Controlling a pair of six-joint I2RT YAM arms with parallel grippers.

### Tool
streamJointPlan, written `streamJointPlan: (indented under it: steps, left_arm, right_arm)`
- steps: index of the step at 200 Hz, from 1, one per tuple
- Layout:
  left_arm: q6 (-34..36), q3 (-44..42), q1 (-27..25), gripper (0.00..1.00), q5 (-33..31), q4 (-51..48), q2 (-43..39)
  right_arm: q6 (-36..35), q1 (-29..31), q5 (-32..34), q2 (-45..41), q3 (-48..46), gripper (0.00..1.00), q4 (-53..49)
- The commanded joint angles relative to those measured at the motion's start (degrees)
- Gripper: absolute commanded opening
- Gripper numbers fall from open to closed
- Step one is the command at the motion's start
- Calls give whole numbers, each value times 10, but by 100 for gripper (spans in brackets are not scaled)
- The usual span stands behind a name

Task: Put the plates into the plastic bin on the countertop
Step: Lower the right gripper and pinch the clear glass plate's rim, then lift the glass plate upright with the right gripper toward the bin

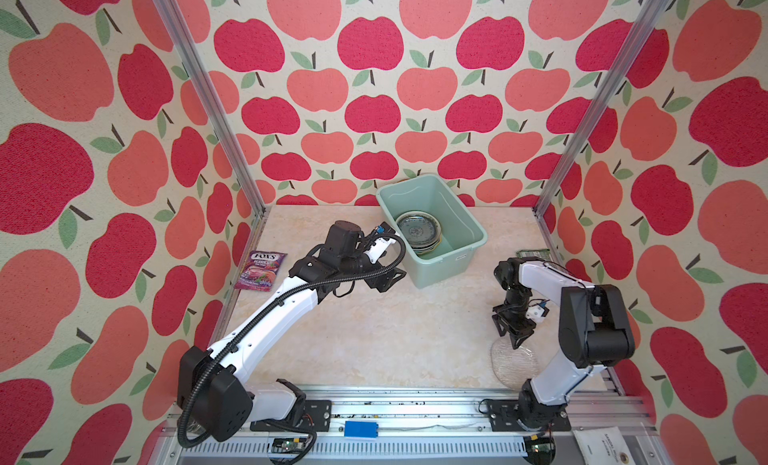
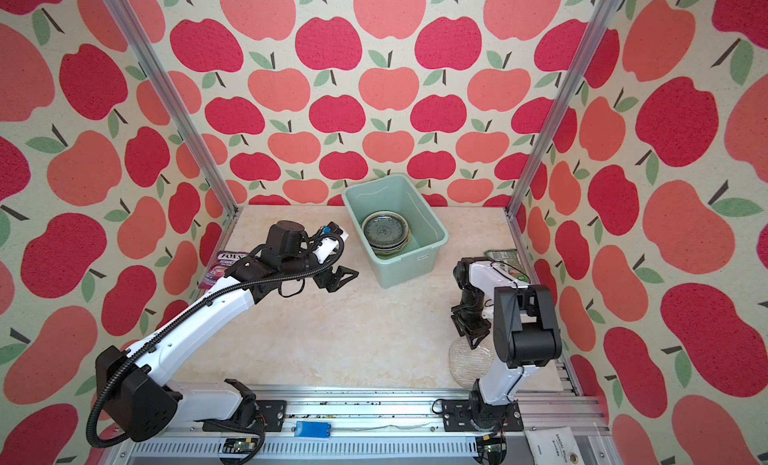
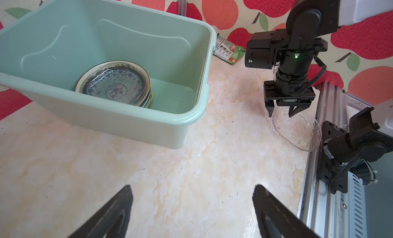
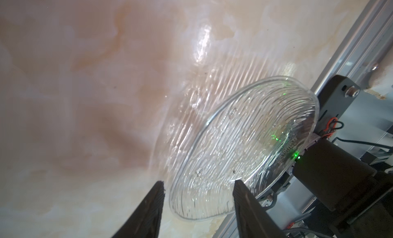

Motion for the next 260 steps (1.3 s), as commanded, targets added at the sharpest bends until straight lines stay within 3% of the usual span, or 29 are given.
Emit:
streamJointPlan:
  steps: [1,62,111,176,222,260]
  left_arm:
    - [11,28,-6,88,-8,-22,15]
    - [20,57,-7,84,-10,-31,37]
    - [20,84,-7,82,-4,-20,58]
    - [13,119,-4,82,14,27,91]
    - [-3,170,13,85,50,38,125]
    - [-71,194,42,86,94,114,144]
  right_arm:
    - [20,-4,-8,16,-9,51,13]
    - [30,-5,-17,33,-36,29,29]
    - [31,-5,-17,30,-30,0,24]
    - [30,-9,-11,13,23,0,-4]
    - [3,-14,17,-17,141,0,-61]
    - [-5,-19,11,-31,239,0,-74]
